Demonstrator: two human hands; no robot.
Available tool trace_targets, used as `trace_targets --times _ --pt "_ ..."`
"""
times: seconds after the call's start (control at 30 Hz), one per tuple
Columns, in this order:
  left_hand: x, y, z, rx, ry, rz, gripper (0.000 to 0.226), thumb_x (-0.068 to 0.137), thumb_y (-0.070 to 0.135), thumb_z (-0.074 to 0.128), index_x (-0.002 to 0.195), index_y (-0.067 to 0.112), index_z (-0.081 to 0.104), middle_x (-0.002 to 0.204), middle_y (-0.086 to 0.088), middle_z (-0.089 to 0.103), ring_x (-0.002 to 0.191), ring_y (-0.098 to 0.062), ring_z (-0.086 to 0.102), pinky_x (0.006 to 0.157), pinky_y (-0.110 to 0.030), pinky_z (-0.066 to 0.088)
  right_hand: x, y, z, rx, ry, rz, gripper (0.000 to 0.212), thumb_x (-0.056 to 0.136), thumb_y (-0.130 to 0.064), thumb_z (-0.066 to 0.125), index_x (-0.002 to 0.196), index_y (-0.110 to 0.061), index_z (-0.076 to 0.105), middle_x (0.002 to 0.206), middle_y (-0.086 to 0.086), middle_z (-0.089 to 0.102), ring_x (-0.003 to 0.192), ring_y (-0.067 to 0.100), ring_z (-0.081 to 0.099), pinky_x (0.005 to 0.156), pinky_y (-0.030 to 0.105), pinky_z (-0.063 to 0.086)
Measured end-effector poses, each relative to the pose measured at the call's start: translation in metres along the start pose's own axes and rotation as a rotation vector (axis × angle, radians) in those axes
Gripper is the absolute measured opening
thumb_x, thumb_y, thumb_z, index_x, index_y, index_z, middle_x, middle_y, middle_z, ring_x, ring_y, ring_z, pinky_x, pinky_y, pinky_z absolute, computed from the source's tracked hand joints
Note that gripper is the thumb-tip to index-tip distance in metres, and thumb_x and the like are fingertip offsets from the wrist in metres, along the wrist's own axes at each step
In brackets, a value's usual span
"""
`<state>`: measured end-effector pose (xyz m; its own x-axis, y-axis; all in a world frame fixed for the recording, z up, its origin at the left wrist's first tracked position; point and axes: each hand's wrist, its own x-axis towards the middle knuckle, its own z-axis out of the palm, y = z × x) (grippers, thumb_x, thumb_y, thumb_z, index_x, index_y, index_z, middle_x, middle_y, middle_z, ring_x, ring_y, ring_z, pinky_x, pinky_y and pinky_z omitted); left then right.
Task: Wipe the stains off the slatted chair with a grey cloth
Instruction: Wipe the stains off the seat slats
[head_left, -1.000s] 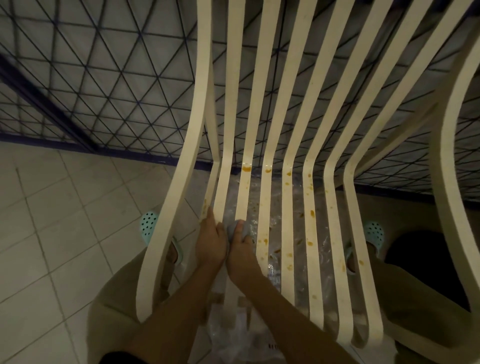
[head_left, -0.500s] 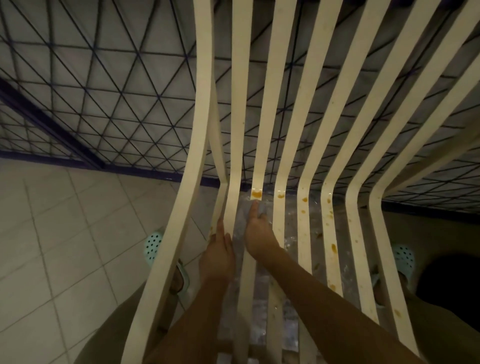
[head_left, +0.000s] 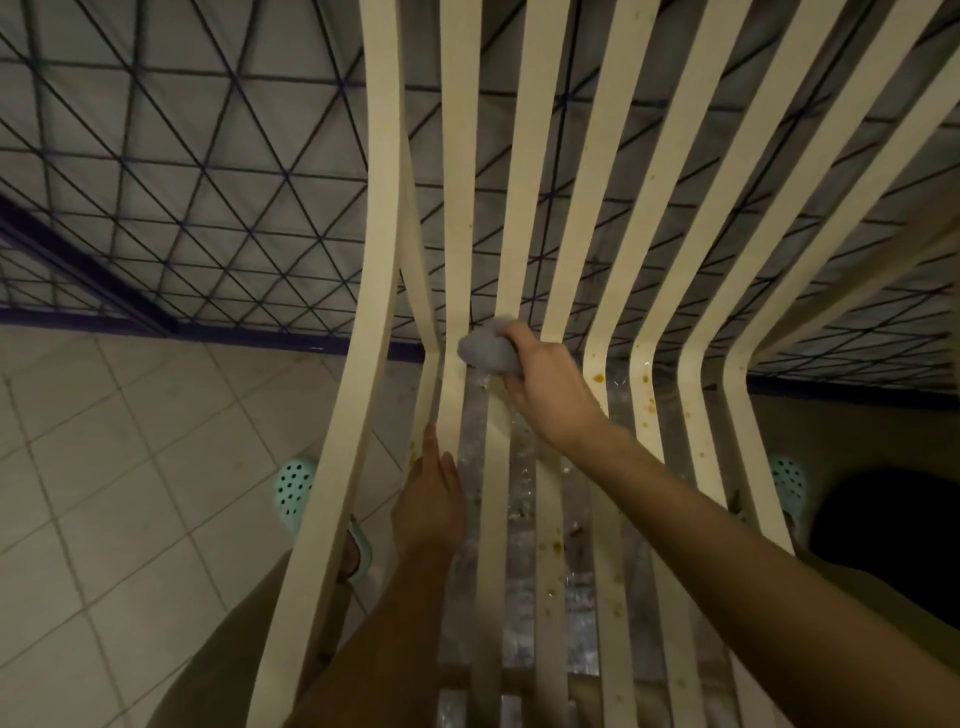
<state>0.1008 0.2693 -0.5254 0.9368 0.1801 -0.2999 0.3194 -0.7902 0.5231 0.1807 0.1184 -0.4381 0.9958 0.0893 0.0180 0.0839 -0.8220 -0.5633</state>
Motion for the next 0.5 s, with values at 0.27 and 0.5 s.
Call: trace_targets --times 0.27,0.5 --pt "-0.006 -0.002 0.004 -0.034 0.003 -0.012 0.05 0.103 0.04 0.024 0.151 0.036 0.014 0.127 -0.01 0.059 0.106 -0.029 0.061 0.084 -0.037 0.046 0.04 0.034 0.001 -0.283 -0.061 -0.221 0.03 0.082 -0.006 0.067 0.111 -0.012 0.071 0.106 0.008 0.057 0.087 0.032 0.062 0.071 0.035 0.051" --pt "0.001 -0.012 0.007 -0.021 -0.002 0.002 0.05 0.102 0.042 0.021 0.151 0.035 0.012 0.123 -0.012 0.061 0.104 -0.029 0.061 0.084 -0.04 0.049 0.041 0.044 0.044 -0.364 -0.279 -0.126 0.035 0.082 -0.001 0.061 0.114 -0.012 0.068 0.119 0.01 0.058 0.106 0.031 0.061 0.088 0.04 0.052"
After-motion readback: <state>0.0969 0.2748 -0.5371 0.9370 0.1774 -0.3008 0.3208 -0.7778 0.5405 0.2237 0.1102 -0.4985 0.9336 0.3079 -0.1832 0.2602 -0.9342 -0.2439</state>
